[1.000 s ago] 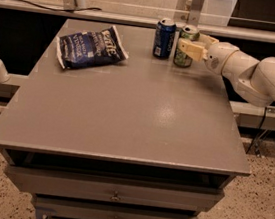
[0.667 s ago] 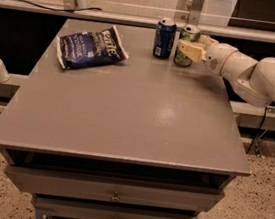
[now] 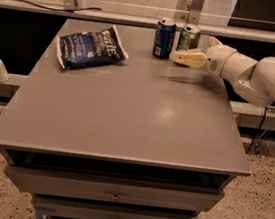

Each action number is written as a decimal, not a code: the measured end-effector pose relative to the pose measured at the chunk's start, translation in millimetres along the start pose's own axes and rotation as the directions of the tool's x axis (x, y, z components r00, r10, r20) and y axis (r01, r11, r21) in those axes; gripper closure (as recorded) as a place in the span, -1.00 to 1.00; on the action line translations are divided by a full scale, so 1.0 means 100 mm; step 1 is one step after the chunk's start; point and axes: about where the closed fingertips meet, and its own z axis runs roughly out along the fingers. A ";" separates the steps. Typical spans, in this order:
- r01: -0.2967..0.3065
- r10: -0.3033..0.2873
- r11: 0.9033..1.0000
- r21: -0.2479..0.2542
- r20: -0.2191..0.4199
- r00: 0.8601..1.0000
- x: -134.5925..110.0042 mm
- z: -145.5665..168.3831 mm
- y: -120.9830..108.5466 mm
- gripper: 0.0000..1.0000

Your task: Move green can near pepsi can

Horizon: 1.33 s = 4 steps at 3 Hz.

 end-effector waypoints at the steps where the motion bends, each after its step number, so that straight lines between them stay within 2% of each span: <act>1: 0.004 -0.005 0.999 -0.032 -0.021 1.000 0.02 -0.07 0.09 -1.00; 2: 0.040 -0.041 0.998 -0.057 -0.027 0.999 -0.04 -0.24 0.18 -1.00; 4: 0.139 -0.140 0.986 -0.090 0.000 0.990 -0.38 -0.77 0.37 -1.00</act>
Offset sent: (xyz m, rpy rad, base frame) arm -0.0547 -0.0219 0.0168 -0.0884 -0.0378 0.0793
